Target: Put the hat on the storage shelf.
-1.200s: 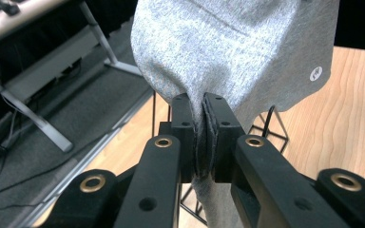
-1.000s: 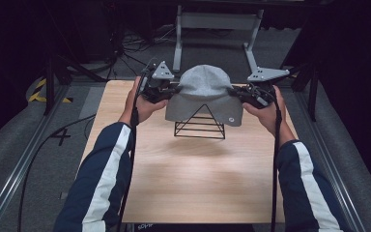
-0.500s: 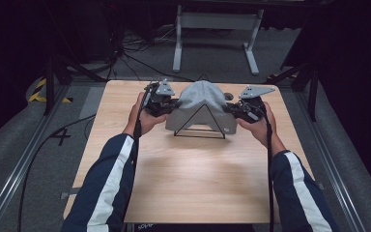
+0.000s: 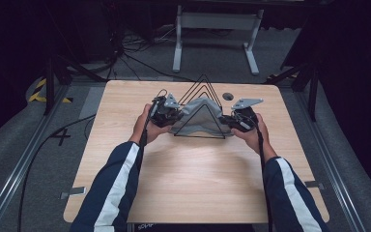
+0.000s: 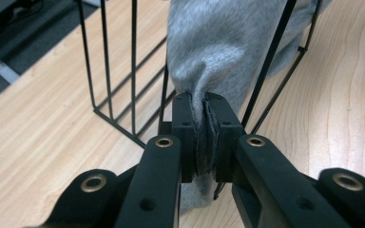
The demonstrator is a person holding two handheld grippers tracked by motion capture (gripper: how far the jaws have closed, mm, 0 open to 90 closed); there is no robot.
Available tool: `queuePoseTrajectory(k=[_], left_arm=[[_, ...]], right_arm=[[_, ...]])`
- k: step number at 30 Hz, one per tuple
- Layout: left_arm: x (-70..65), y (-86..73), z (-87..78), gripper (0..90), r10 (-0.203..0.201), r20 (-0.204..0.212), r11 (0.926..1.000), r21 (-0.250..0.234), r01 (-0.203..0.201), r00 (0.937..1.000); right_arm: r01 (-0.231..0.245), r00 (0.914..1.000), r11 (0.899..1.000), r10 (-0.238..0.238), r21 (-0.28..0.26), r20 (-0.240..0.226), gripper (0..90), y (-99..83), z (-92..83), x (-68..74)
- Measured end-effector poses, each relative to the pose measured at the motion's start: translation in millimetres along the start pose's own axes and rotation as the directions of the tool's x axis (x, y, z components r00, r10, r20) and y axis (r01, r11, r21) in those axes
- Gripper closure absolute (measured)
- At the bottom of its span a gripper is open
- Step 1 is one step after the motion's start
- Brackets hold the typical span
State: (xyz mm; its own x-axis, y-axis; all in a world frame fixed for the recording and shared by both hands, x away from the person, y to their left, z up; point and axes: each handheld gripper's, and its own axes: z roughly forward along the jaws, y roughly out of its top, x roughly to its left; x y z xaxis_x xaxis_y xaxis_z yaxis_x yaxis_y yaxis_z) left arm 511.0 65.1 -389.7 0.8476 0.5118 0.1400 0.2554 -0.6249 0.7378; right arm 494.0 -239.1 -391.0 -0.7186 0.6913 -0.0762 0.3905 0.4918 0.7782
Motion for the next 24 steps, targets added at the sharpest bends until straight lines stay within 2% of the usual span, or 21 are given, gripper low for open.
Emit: queuePoseTrajectory(k=[6, 7, 11, 13, 17, 24], left_arm=[[-2.7, -6.3, 12.0, 83.9, 0.002, -0.003, 0.9999, 0.013, -0.002, 1.0], [-3.9, -8.2, 15.4, 84.0, -0.004, 0.001, 0.9999, 0.015, 0.004, 1.0], [-4.2, -10.9, 20.7, 84.1, -0.014, 0.003, 0.9999, 0.008, 0.014, 0.9999], [-3.9, -11.1, 20.4, 84.0, -0.021, 0.006, 0.9998, 0.007, 0.021, 0.9998], [-2.8, -10.5, 15.7, 84.0, -0.004, 0.003, 0.9998, 0.018, 0.004, 1.0], [-3.0, -10.4, 7.0, 83.9, -0.003, -0.009, 0.9999, 0.011, 0.003, 1.0]], right_arm=[[-0.024, 0.9997, 1.0, 0.024, 0.002, 0.0, 84.8, -9.0, 7.3, -4.7], [-0.043, 0.9991, 0.999, 0.043, -0.006, -0.007, 84.8, -12.3, 10.6, -5.1], [-0.047, 0.9989, 0.999, 0.047, -0.013, -0.006, 84.9, -15.1, 11.4, -5.4], [-0.051, 0.9987, 0.999, 0.051, -0.011, -0.005, 84.8, -15.7, 11.3, -5.1], [-0.027, 0.9995, 1.0, 0.027, 0.0, 0.013, 84.5, -13.5, 9.2, -2.6], [-0.02, 0.9994, 1.0, 0.02, 0.006, 0.027, 83.5, -12.1, 4.9, -1.4]])
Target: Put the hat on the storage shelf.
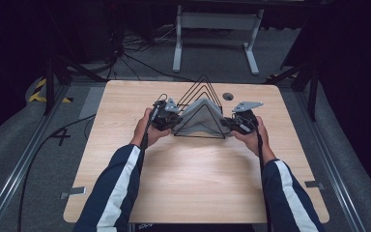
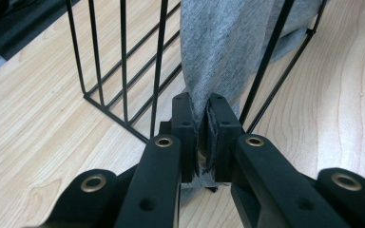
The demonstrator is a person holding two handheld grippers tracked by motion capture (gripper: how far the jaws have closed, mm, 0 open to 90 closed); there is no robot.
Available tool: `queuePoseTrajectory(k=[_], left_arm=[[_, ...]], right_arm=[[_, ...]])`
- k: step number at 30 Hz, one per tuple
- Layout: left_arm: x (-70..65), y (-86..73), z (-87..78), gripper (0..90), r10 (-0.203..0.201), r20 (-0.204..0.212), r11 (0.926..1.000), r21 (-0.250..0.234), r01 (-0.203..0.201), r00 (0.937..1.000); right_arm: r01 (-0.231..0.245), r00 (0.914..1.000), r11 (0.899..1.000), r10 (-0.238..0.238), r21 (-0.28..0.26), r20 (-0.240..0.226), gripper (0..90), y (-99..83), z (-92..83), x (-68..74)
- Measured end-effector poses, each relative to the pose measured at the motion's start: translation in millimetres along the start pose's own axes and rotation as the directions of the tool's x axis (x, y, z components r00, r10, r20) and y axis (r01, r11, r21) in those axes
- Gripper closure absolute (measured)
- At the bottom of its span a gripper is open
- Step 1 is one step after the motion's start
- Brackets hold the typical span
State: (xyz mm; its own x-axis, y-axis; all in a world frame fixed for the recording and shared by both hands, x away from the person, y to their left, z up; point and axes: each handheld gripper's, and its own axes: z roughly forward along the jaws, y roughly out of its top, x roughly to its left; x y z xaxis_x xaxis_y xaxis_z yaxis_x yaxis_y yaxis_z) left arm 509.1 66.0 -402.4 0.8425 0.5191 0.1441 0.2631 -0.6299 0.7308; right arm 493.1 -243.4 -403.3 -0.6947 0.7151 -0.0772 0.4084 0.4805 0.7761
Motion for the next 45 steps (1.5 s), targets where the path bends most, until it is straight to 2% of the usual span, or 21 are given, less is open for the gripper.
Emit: queuePoseTrajectory(k=[4, 12, 16, 22, 26, 28, 33, 35, 40, 43, 45], left_arm=[[-1.4, 1.7, -9.5, 83.1, 0.01, -0.021, 0.9999, -0.01, -0.01, 0.9997], [-6.1, 2.6, -29.5, 81.5, 0.03, -0.038, 0.9992, -0.023, -0.031, 0.9988], [-5.5, -0.4, -40.9, 79.3, 0.024, -0.041, 0.9989, -0.04, -0.026, 0.9989], [-6.3, -9.3, -59.8, 79.1, 0.051, -0.054, 0.9979, -0.037, -0.053, 0.9972], [-8.3, -15.6, -69.6, 78.2, 0.068, -0.068, 0.9973, -0.023, -0.069, 0.9954], [-8.0, -19.1, -74.8, 77.9, 0.08, -0.071, 0.9968, -0.001, -0.08, 0.9943], [-8.9, -34.2, -87.4, 75.4, 0.09, -0.082, 0.9957, 0.03, -0.088, 0.9925], [-10.1, -40.5, -91.3, 73.2, 0.088, -0.079, 0.9959, 0.031, -0.085, 0.993], [-16.1, -61.3, -96.6, 63.8, 0.104, -0.089, 0.9919, 0.083, -0.096, 0.9906], [-18.3, -68.3, -98.8, 60.9, 0.099, -0.086, 0.9913, 0.095, -0.09, 0.9914], [-20.7, -75.1, -101.6, 55.0, 0.102, -0.09, 0.9901, 0.105, -0.093, 0.9907]], right_arm=[[0.014, 0.9998, 1.0, -0.014, 0.008, 0.014, 82.0, 2.3, -5.9, 2.3], [0.041, 0.9988, 0.999, -0.041, 0.005, 0.027, 79.9, 4.9, -19.9, 6.1], [0.054, 0.998, 0.999, -0.054, 0.003, 0.035, 78.6, 6.5, -28.1, 8.4], [0.074, 0.9963, 0.997, -0.074, 0.014, 0.043, 75.2, 6.6, -39.9, 9.3], [0.086, 0.9954, 0.996, -0.087, 0.027, 0.039, 73.6, 5.4, -44.3, 11.2], [0.089, 0.9954, 0.995, -0.09, 0.035, 0.033, 71.8, 4.4, -46.0, 12.4], [0.104, 0.994, 0.993, -0.106, 0.062, 0.027, 67.4, 1.8, -49.7, 16.5], [0.114, 0.993, 0.991, -0.116, 0.073, 0.024, 64.9, 0.3, -51.8, 18.1], [0.131, 0.9905, 0.987, -0.134, 0.093, 0.029, 60.3, -6.0, -57.4, 21.2], [0.124, 0.9915, 0.987, -0.128, 0.105, 0.026, 58.1, -9.7, -60.5, 20.8], [0.129, 0.9901, 0.986, -0.134, 0.107, 0.041, 57.7, -13.0, -64.5, 20.4]])
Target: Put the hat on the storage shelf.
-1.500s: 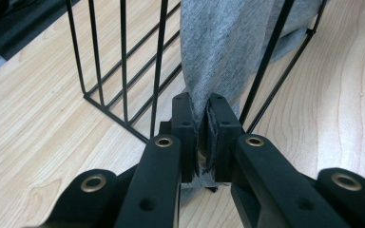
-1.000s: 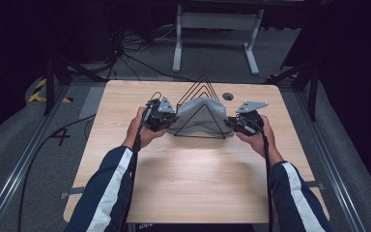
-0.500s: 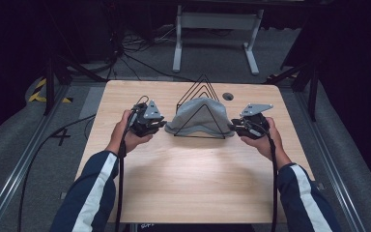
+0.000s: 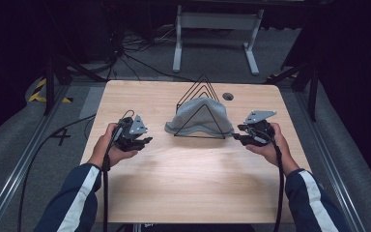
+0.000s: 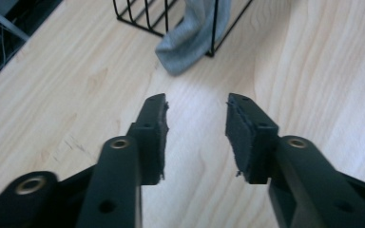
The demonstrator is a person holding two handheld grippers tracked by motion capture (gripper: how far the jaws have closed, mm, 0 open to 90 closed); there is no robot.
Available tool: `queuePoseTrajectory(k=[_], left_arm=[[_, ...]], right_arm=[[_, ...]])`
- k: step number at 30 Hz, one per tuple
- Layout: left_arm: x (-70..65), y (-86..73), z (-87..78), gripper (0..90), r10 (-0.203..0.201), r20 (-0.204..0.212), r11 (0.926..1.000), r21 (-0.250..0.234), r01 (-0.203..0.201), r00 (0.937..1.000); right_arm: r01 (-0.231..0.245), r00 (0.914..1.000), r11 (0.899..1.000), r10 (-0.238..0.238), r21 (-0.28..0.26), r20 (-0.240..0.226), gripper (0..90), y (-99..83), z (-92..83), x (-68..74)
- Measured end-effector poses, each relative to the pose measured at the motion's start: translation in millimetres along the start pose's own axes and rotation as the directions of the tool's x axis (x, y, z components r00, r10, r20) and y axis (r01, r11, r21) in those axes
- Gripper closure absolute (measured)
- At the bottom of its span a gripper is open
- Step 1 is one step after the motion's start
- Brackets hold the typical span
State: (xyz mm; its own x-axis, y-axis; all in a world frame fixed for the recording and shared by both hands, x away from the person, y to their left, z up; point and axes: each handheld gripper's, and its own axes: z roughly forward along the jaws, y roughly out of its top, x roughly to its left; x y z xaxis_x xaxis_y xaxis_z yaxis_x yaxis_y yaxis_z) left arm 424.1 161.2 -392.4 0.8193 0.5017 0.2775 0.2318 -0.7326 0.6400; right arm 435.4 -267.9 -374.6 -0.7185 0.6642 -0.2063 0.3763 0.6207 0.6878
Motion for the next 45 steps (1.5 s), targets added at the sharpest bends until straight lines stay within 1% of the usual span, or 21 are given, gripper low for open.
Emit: queuePoseTrajectory(k=[6, 11, 13, 18, 21, 24, 25, 26, 27, 28, 29, 31, 34, 36, 37, 38, 39, 41, 42, 43, 45], left_arm=[[-7.2, -19.2, -8.8, 44.0, 0.006, -0.009, 0.9992, 0.039, -0.005, 0.9999], [-10.9, -37.2, -17.0, 38.2, -0.018, -0.014, 0.9989, 0.044, 0.018, 0.9997], [-11.2, -43.4, -19.4, 36.6, -0.025, -0.001, 0.9986, 0.046, 0.025, 0.9997], [-18.8, -61.4, -22.3, 32.7, -0.029, 0.0, 0.9966, 0.077, 0.029, 0.9996], [-24.3, -72.7, -24.6, 29.7, -0.034, 0.013, 0.9967, 0.074, 0.033, 0.9993], [-29.6, -84.1, -26.1, 29.1, -0.06, 0.027, 0.9968, 0.055, 0.059, 0.9978], [-32.5, -89.4, -26.2, 28.2, -0.066, 0.026, 0.9964, 0.055, 0.065, 0.9974], [-34.2, -92.6, -26.2, 28.2, -0.066, 0.024, 0.9963, 0.056, 0.065, 0.9975], [-37.0, -98.0, -26.2, 27.4, -0.077, 0.028, 0.9958, 0.053, 0.075, 0.9967], [-39.0, -102.4, -26.3, 27.4, -0.086, 0.03, 0.9952, 0.049, 0.084, 0.9959], [-41.2, -107.5, -26.7, 27.4, -0.092, 0.027, 0.9948, 0.046, 0.091, 0.9954], [-45.5, -115.0, -28.0, 27.5, -0.117, 0.032, 0.993, 0.024, 0.116, 0.9927], [-51.4, -124.5, -29.5, 26.7, -0.144, 0.059, 0.9895, -0.005, 0.144, 0.9879], [-54.1, -130.4, -28.3, 25.1, -0.181, 0.072, 0.9833, -0.009, 0.182, 0.9809], [-54.3, -132.3, -27.9, 24.4, -0.183, 0.076, 0.9829, -0.005, 0.184, 0.9801], [-55.2, -135.5, -26.9, 23.9, -0.209, 0.088, 0.9776, -0.008, 0.21, 0.974], [-55.3, -138.4, -25.5, 22.5, -0.227, 0.101, 0.9725, -0.03, 0.231, 0.9686], [-53.9, -143.1, -24.2, 21.2, -0.251, 0.108, 0.965, -0.05, 0.257, 0.962], [-53.4, -144.3, -23.5, 18.9, -0.286, 0.121, 0.9551, -0.043, 0.293, 0.9505], [-51.9, -144.8, -23.4, 17.7, -0.299, 0.115, 0.9516, -0.038, 0.305, 0.9472], [-51.7, -145.2, -23.6, 17.0, -0.3, 0.102, 0.9513, -0.04, 0.306, 0.9483]], right_arm=[[0.003, 1.0, 1.0, -0.003, 0.021, 0.004, 54.3, -15.1, -10.8, -0.4], [0.0, 0.9997, 1.0, -0.001, 0.031, 0.024, 53.8, -31.4, -20.4, 0.0], [-0.003, 0.9997, 1.0, 0.002, 0.024, 0.026, 53.4, -37.7, -24.3, 0.4], [-0.013, 0.9994, 0.999, 0.012, 0.031, 0.031, 50.1, -53.7, -31.2, 4.1], [-0.018, 0.9994, 0.999, 0.018, 0.026, 0.03, 48.0, -65.1, -35.5, 7.9], [-0.025, 0.9993, 0.999, 0.024, 0.025, 0.029, 46.1, -79.8, -38.0, 11.4], [-0.042, 0.9988, 0.999, 0.042, 0.018, 0.026, 44.8, -92.2, -39.6, 13.5], [-0.042, 0.9988, 0.999, 0.042, 0.018, 0.026, 44.8, -92.2, -39.6, 13.5], [-0.064, 0.9977, 0.998, 0.063, 0.023, 0.026, 43.3, -107.6, -39.7, 16.1], [-0.064, 0.9977, 0.998, 0.063, 0.023, 0.026, 43.3, -107.6, -39.7, 16.1], [-0.073, 0.9971, 0.997, 0.073, 0.028, 0.025, 43.2, -115.5, -39.8, 17.5], [-0.108, 0.9941, 0.994, 0.108, 0.023, 0.016, 41.5, -133.9, -40.9, 20.0], [-0.167, 0.986, 0.986, 0.166, 0.015, 0.009, 38.7, -155.3, -44.1, 23.3], [-0.197, 0.9804, 0.98, 0.197, -0.007, -0.004, 35.5, -165.8, -46.4, 25.2], [-0.226, 0.9741, 0.974, 0.226, -0.031, -0.005, 33.3, -172.1, -48.5, 25.9], [-0.242, 0.9703, 0.969, 0.242, -0.043, -0.008, 32.3, -175.8, -49.8, 26.2], [-0.252, 0.9676, 0.966, 0.252, -0.053, -0.004, 30.7, -179.0, -51.9, 26.9], [-0.255, 0.9668, 0.966, 0.256, -0.05, 0.004, 28.2, -180.9, -53.7, 27.1], [-0.263, 0.9646, 0.964, 0.264, -0.049, 0.009, 27.8, -181.1, -53.9, 27.2], [-0.263, 0.9646, 0.964, 0.263, -0.048, 0.011, 27.2, -181.2, -53.8, 27.4], [-0.257, 0.9662, 0.965, 0.258, -0.048, 0.012, 26.8, -181.2, -53.5, 27.3]])
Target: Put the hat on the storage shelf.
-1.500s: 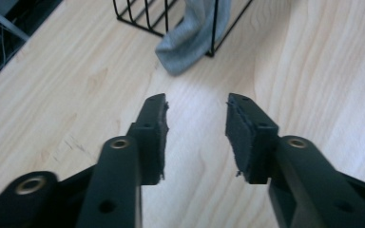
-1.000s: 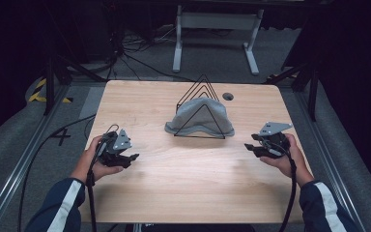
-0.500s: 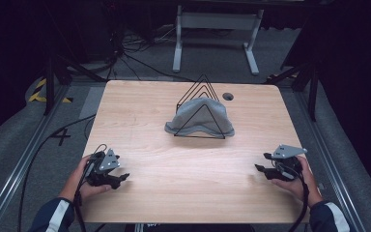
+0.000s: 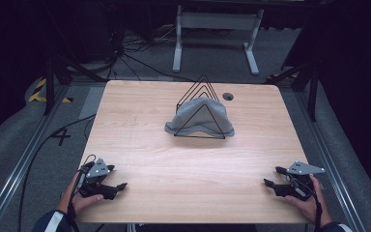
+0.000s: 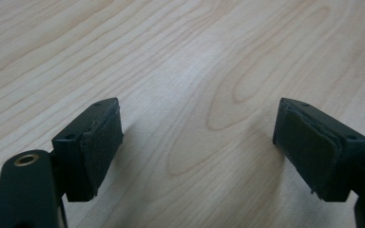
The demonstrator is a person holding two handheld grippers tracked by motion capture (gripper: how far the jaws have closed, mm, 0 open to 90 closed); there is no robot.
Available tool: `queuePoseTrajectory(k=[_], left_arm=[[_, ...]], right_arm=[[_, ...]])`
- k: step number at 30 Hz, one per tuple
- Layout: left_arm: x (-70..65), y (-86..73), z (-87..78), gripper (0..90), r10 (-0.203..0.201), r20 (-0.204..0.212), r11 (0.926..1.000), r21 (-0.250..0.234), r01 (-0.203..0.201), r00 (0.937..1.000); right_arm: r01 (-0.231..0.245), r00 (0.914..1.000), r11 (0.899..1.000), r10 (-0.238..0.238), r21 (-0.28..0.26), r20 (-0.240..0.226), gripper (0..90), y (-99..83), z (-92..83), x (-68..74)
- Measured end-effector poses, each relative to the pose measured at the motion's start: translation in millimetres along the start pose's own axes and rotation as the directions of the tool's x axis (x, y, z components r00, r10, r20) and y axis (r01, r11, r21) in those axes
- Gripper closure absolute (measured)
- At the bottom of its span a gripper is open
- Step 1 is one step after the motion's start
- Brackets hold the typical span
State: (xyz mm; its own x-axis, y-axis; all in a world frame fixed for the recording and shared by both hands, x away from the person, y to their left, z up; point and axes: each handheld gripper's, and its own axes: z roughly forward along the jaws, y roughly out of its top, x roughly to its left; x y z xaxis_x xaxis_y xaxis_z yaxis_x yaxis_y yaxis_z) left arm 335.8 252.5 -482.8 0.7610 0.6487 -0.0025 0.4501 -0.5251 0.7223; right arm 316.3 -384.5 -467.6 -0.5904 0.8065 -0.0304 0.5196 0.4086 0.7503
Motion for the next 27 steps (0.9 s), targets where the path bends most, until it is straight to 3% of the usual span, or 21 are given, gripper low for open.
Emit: queuePoseTrajectory(k=[10, 27], left_arm=[[0.0, 0.0, 0.0, 16.4, -0.005, -0.004, 1.0, 0.004, 0.005, 1.0], [-0.8, 0.9, 0.4, 14.9, -0.015, 0.003, 0.9998, 0.014, 0.015, 0.9999]], right_arm=[[-0.032, 0.9989, 0.999, 0.032, 0.004, 0.035, 25.3, 0.0, 0.2, -2.0], [-0.044, 0.998, 0.999, 0.044, 0.003, 0.046, 24.3, 0.1, 0.4, -2.4]])
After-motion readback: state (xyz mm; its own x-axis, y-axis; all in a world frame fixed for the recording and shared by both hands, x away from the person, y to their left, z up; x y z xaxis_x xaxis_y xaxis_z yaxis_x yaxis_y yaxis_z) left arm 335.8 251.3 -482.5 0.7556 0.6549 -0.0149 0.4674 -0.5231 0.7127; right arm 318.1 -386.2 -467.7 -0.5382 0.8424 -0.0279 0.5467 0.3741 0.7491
